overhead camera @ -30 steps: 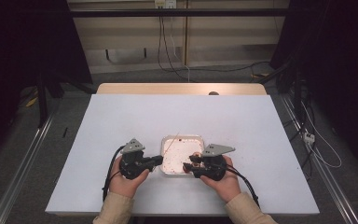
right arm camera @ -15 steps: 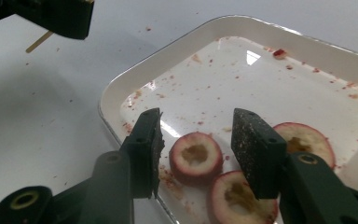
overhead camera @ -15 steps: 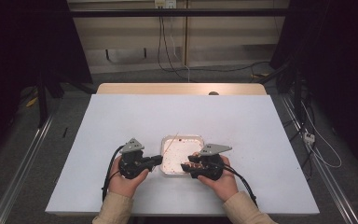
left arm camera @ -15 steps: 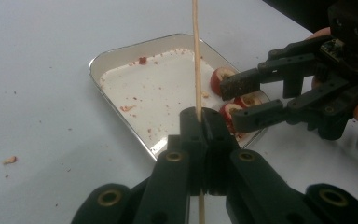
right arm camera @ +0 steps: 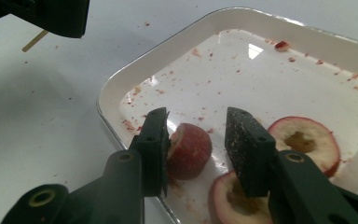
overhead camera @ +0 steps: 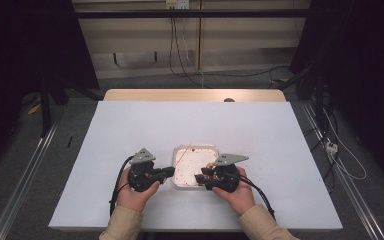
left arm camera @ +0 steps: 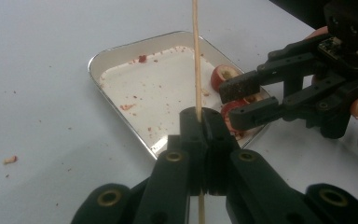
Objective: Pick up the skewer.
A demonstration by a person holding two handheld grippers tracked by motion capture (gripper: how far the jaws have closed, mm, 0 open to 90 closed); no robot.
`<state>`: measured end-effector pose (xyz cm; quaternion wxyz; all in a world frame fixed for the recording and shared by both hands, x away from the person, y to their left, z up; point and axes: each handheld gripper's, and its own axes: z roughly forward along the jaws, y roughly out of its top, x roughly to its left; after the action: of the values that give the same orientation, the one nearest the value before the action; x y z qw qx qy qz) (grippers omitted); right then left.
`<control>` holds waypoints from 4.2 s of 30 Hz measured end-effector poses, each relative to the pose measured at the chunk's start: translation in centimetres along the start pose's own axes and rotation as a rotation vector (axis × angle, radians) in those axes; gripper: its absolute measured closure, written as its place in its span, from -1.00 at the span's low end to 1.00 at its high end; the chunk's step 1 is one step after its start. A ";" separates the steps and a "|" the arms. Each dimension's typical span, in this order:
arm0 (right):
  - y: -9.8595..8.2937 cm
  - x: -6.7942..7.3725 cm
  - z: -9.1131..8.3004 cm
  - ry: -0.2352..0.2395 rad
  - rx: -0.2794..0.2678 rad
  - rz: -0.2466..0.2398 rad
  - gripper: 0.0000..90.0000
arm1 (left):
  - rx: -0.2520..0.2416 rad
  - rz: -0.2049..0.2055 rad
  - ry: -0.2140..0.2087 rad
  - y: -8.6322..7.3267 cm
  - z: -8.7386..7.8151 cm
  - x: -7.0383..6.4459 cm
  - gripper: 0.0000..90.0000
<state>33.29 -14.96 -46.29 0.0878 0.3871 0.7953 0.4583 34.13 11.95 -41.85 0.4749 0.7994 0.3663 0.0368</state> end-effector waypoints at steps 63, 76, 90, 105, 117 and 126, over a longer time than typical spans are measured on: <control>0.8 -0.7 0.6 0.006 -0.031 0.171 0.49 | 0.015 0.003 -0.001 0.0 0.0 -0.1 0.97; 0.7 -0.2 1.8 0.079 -0.013 0.213 0.60 | 0.019 -0.002 -0.001 0.0 0.0 0.0 0.97; 2.5 -2.3 -1.5 0.073 -0.190 0.372 0.66 | 0.015 -0.014 -0.027 -0.1 -0.3 -0.6 0.97; 4.5 -3.6 -4.6 0.064 -0.333 0.481 0.66 | 0.043 0.026 -0.088 -0.5 1.0 -2.9 0.98; 4.5 -3.3 -4.3 0.093 -0.339 0.492 0.66 | 0.038 0.027 -0.087 -0.5 1.2 -3.0 0.98; 4.4 -3.4 -4.2 0.101 -0.346 0.509 0.66 | 0.021 0.029 -0.081 -0.5 1.0 -3.0 0.98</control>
<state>35.87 -18.85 -41.09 -0.0048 0.5299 0.5862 0.6128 32.11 9.48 -41.94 0.4803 0.8103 0.3355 0.0077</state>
